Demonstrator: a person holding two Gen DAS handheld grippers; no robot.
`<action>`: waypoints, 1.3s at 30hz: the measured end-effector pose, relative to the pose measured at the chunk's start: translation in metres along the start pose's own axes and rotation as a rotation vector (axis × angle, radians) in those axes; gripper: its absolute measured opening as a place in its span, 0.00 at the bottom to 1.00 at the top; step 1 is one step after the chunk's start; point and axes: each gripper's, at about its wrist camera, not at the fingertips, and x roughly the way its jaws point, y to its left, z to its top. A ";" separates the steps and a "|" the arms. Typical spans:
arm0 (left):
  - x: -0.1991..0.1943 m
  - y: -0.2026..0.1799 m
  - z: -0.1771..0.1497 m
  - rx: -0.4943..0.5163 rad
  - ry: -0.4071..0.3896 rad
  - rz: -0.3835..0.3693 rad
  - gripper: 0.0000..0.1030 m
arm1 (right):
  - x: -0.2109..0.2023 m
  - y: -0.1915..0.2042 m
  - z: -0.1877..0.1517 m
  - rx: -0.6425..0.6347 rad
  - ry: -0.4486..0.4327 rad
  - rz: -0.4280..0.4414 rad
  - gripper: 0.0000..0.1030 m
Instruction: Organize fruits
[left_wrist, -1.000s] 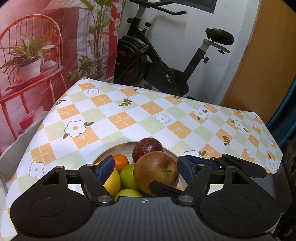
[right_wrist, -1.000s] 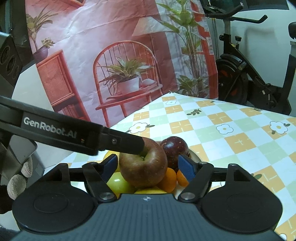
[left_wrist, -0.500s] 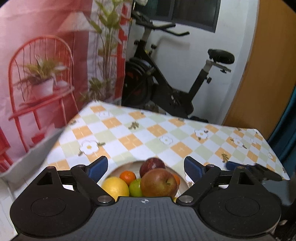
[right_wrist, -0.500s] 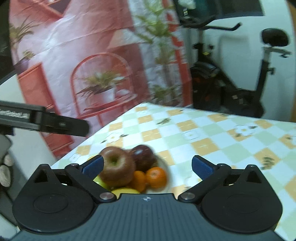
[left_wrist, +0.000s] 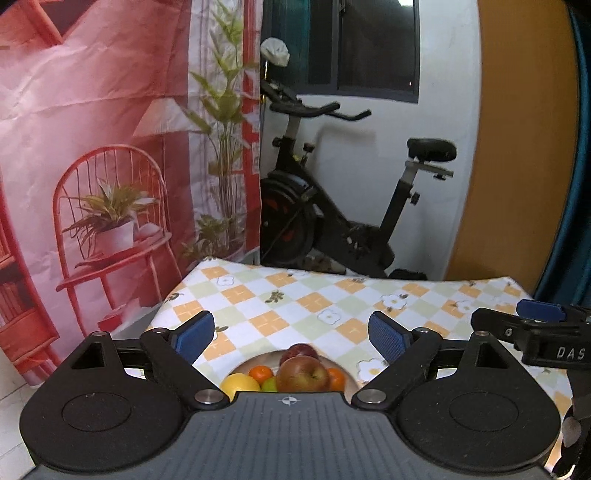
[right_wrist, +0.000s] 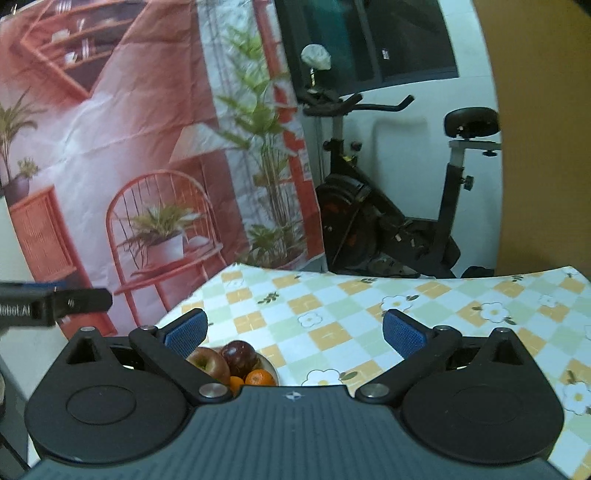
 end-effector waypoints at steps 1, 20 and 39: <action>-0.005 -0.002 0.000 -0.004 -0.008 -0.002 0.91 | -0.008 -0.002 0.003 0.010 -0.003 0.001 1.00; -0.029 -0.035 -0.002 0.040 -0.032 -0.060 0.95 | -0.074 -0.010 0.018 -0.005 -0.022 -0.072 1.00; -0.046 -0.043 0.001 0.075 -0.089 -0.021 0.95 | -0.082 0.003 0.025 -0.040 -0.033 -0.048 1.00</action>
